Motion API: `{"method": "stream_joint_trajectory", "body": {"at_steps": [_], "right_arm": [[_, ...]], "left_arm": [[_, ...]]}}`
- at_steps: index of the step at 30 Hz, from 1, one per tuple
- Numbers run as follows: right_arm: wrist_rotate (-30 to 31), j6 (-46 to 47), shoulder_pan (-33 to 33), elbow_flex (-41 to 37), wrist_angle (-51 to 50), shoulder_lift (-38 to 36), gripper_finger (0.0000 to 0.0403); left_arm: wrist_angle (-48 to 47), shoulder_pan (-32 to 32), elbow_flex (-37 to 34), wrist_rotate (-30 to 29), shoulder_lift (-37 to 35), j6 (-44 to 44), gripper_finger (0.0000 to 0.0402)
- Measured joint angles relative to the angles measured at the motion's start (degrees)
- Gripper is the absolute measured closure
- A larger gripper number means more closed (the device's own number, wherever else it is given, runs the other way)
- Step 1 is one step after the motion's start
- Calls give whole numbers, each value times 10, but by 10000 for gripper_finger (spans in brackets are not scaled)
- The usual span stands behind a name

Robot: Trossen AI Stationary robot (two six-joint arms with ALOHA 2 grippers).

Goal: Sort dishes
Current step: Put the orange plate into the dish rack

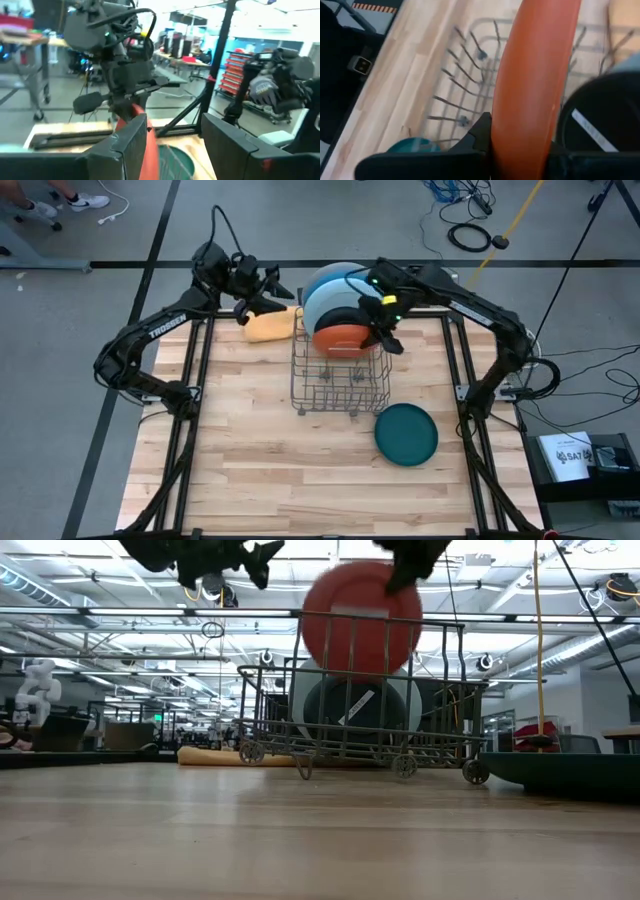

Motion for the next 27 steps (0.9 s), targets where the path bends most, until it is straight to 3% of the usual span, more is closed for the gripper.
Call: {"method": "stream_joint_trajectory", "body": {"at_steps": [6, 10, 27], "right_arm": [[-29, -23, -41, 0, -21, 76, 377], [-49, -38, -61, 0, -43, 104, 377], [-61, -49, -69, 0, -40, 156, 377]], "left_arm": [[-179, -7, 0, -43, 0, 131, 213], [-248, -13, 0, -70, 0, 205, 213], [-314, -53, 0, -100, 0, 294, 213]]}}
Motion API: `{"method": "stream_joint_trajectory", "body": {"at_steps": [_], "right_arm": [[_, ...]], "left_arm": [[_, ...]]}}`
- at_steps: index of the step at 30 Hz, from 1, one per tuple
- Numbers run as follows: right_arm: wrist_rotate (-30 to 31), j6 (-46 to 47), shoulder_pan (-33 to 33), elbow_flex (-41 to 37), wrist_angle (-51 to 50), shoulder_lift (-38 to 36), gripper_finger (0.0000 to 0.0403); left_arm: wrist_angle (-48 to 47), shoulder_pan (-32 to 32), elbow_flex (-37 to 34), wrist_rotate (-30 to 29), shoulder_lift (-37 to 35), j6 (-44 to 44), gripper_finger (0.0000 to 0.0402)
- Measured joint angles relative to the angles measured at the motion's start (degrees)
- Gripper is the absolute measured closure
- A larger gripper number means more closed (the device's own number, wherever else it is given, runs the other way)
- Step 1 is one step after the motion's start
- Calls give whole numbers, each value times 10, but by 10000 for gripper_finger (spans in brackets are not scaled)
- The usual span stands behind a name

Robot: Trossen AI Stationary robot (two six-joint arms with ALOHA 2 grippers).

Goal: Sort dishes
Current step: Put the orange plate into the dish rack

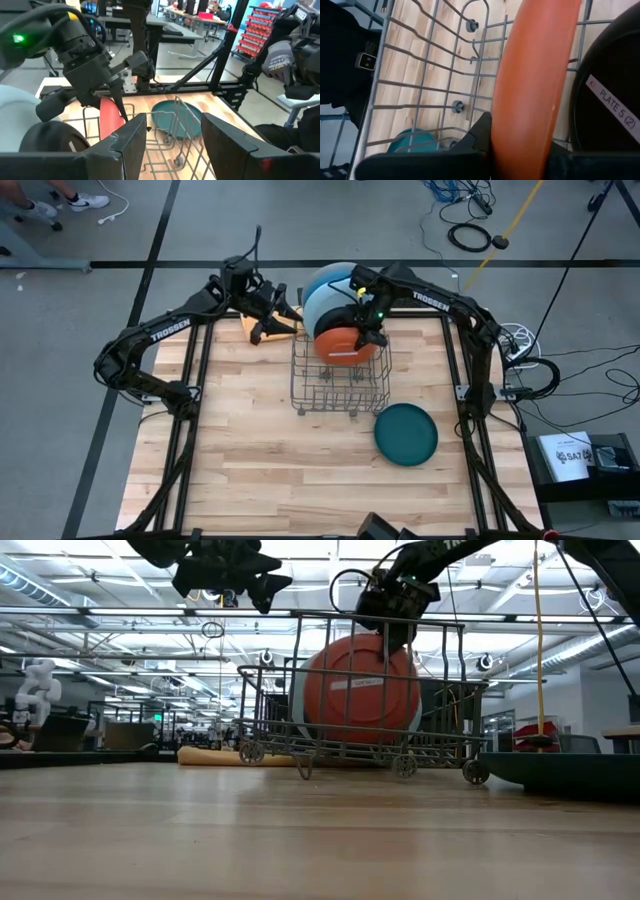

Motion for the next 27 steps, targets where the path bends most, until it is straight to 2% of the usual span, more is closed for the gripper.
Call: {"method": "stream_joint_trajectory", "body": {"at_steps": [15, 22, 27], "right_arm": [[5, 35, 9, 0, 12, 15, 357], [2, 60, 9, 26, 16, 13, 275], [16, 60, 9, 76, 14, 13, 216]], "left_arm": [[-16, -1, 0, -6, 0, 7, 213], [-33, -3, 0, -5, 0, 28, 213], [-33, -7, 0, -5, 0, 29, 213]]}}
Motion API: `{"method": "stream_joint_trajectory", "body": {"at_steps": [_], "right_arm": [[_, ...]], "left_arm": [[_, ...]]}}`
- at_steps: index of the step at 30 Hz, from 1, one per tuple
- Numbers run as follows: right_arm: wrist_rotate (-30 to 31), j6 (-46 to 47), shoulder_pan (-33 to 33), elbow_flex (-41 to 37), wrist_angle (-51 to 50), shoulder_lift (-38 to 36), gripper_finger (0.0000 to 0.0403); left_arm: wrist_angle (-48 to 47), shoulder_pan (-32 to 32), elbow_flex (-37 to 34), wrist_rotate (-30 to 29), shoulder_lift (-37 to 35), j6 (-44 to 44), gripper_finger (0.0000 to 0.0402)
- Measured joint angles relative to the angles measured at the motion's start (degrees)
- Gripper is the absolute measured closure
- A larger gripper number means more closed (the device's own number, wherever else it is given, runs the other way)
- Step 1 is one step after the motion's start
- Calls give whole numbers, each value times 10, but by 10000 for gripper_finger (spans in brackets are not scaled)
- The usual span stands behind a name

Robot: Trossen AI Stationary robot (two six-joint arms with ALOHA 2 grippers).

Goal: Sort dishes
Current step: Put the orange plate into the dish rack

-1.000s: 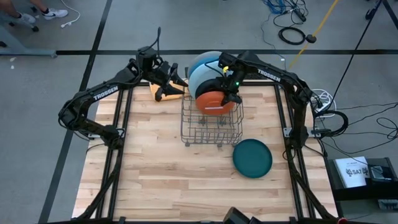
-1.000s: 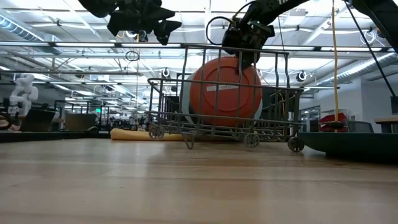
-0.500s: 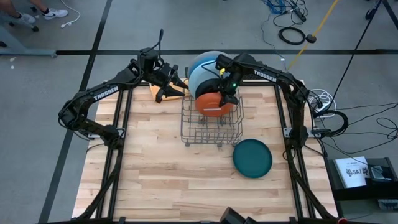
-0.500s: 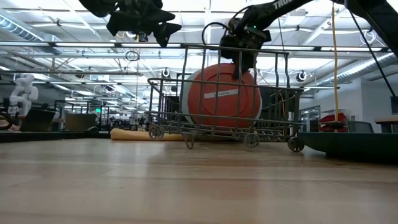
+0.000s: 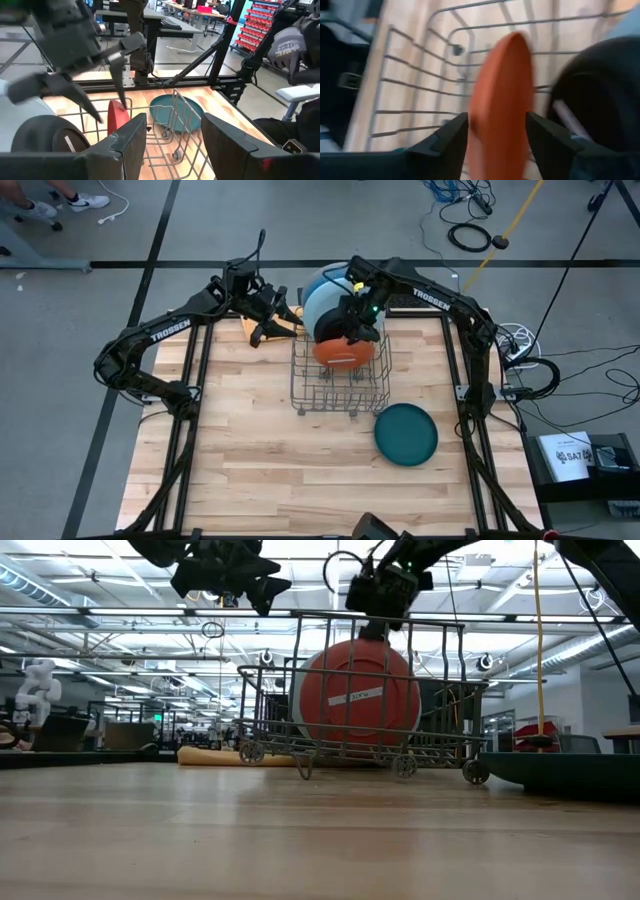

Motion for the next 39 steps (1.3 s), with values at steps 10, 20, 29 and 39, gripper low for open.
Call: {"method": "stream_joint_trajectory", "body": {"at_steps": [10, 20, 29, 39], "right_arm": [[74, 4, 21, 93, -26, 0, 211], [150, 0, 113, 102, -83, 0, 284], [230, 57, 143, 102, -87, 14, 340], [411, 75, 138, 100, -57, 61, 359]], "left_arm": [[-15, 0, 0, 1, 0, 2, 213], [-14, 0, 0, 2, 0, 12, 213], [-15, -2, 0, 1, 0, 8, 213], [-23, -36, 0, -7, 0, -16, 213]]}}
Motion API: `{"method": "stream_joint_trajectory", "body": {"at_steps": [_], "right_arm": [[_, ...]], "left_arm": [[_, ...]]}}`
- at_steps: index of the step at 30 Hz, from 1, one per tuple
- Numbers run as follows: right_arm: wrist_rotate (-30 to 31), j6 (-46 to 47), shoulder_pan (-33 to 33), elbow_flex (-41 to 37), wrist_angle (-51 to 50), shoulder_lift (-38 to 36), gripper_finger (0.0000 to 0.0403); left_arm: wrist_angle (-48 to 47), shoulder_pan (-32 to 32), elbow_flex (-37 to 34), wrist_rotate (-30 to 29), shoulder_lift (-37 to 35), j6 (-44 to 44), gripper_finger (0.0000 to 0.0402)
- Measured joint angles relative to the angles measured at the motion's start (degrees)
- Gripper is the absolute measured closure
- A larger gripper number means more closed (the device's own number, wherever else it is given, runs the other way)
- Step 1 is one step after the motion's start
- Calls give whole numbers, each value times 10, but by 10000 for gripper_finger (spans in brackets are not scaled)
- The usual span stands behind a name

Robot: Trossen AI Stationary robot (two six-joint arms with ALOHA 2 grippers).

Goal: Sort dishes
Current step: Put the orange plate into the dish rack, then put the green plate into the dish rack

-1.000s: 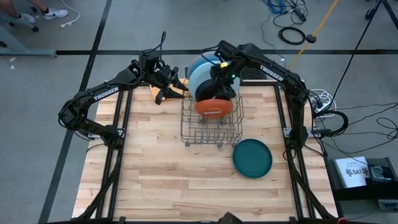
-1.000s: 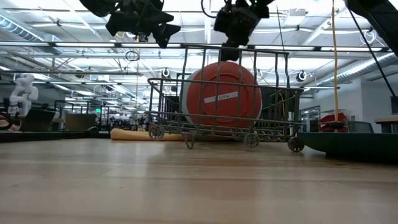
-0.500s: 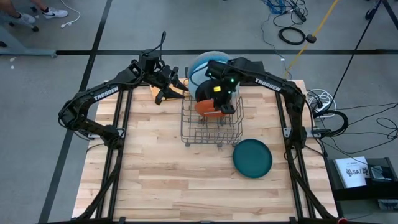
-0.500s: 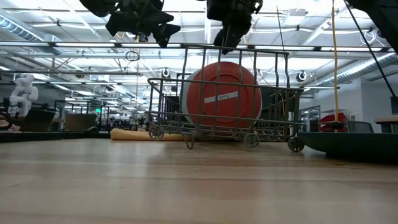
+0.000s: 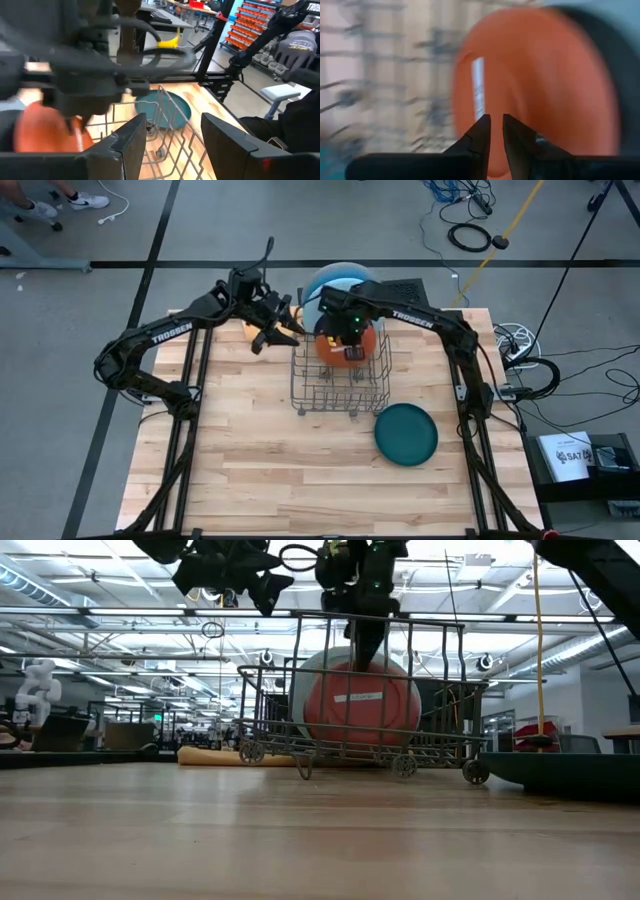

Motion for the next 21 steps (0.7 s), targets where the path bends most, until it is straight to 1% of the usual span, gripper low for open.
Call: {"method": "stream_joint_trajectory", "body": {"at_steps": [2, 4, 7, 11, 15, 21], "right_arm": [[36, 4, -3, 0, 34, -1, 361], [58, 9, -7, 0, 54, -2, 362], [67, 10, -9, 0, 58, -7, 362], [68, 10, -3, 0, 39, -23, 362], [66, 34, 7, 0, 31, -68, 362], [62, 96, 11, 0, 8, -158, 362]], "left_arm": [[0, -5, 0, -5, 0, -3, 213], [0, -11, 0, -5, 0, -4, 213], [-1, -18, 0, -6, 0, -4, 213], [-1, -25, 0, -8, 0, -4, 213], [-1, -32, 0, -31, 0, -3, 213], [-1, -39, 0, -61, 0, -3, 213]]}}
